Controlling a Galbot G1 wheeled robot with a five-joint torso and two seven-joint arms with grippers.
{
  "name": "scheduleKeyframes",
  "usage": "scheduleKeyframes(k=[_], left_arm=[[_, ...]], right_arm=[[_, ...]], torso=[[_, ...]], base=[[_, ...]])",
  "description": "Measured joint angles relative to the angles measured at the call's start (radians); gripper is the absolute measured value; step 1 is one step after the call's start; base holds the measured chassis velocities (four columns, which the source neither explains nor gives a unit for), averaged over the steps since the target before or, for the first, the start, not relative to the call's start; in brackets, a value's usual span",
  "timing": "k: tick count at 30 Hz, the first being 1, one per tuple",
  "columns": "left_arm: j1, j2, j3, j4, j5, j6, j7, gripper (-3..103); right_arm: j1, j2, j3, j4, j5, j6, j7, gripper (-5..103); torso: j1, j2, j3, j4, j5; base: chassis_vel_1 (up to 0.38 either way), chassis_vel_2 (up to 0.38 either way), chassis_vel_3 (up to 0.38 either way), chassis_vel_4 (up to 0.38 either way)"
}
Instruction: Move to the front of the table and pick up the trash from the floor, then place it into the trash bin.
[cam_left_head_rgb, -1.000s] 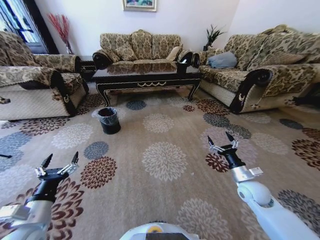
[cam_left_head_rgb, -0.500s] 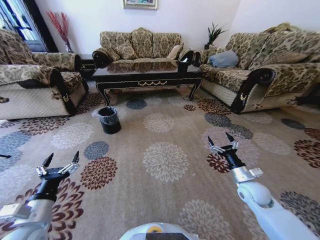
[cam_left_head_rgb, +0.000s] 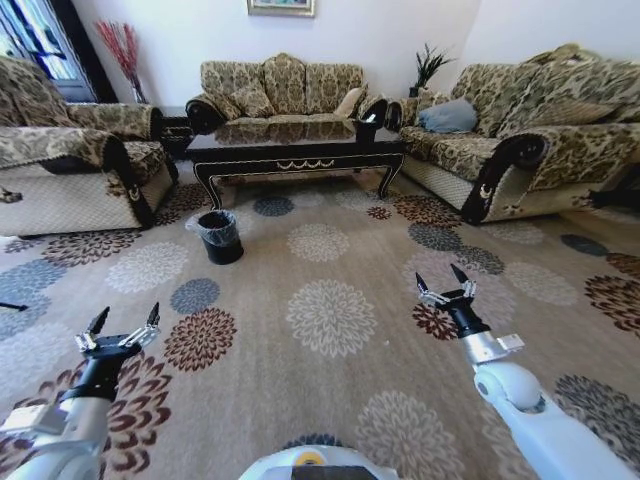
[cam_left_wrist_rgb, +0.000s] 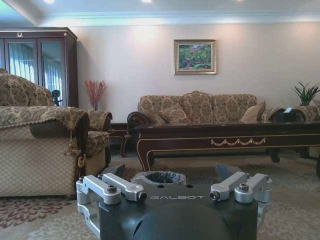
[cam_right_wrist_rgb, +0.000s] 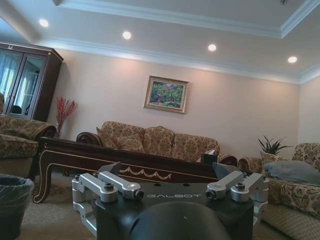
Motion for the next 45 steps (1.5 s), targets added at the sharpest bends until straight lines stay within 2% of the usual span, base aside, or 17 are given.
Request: scheduleKeyframes(k=[11, 24, 32, 34, 36, 41, 45], left_arm=[[-0.002, -0.002, 0.005, 0.001, 0.003, 0.002, -0.002, 100], [0.010, -0.003, -0.001, -0.013, 0.008, 0.002, -0.006, 100], [0.020, -0.001, -0.006, -0.027, 0.008, 0.002, -0.007, 100], [0.023, -0.001, -0.010, -0.030, 0.008, 0.002, -0.007, 100], [0.026, -0.002, -0.012, -0.032, 0.008, 0.002, -0.007, 100], [0.030, -0.006, -0.012, -0.036, 0.009, 0.002, -0.006, 100], [0.033, -0.008, -0.011, -0.039, 0.012, 0.002, -0.005, 100]], right_arm=[[0.013, 0.006, -0.016, -0.010, 0.002, 0.025, -0.004, 100], [0.000, 0.012, -0.003, -0.006, -0.007, 0.033, -0.014, 100], [-0.021, 0.009, 0.028, -0.001, 0.011, 0.040, -0.051, 100], [-0.028, 0.007, 0.037, 0.000, 0.029, 0.041, -0.072, 100], [-0.036, 0.005, 0.052, -0.002, 0.039, 0.053, -0.125, 100], [-0.043, 0.005, 0.056, -0.006, 0.044, 0.063, -0.146, 100], [-0.044, 0.007, 0.049, -0.006, 0.044, 0.067, -0.134, 100]], torso=[[-0.001, 0.000, -0.001, 0.0000, 0.0000], [0.000, 0.000, 0.000, -0.0001, 0.0002], [0.000, 0.000, 0.000, 0.0000, 0.0001], [0.000, 0.000, 0.000, 0.0000, 0.0000], [0.000, 0.000, 0.000, -0.0002, -0.0001], [0.000, 0.000, 0.000, 0.0000, 0.0000], [0.000, 0.000, 0.000, -0.0002, 0.0000]], base=[[0.228, -0.224, -0.217, 0.252], [-0.009, 0.001, 0.011, -0.008], [0.000, 0.000, 0.000, 0.000], [0.000, 0.000, 0.000, 0.000], [0.000, 0.000, 0.000, 0.000], [0.000, 0.000, 0.000, 0.000], [-0.033, 0.026, 0.022, -0.032]])
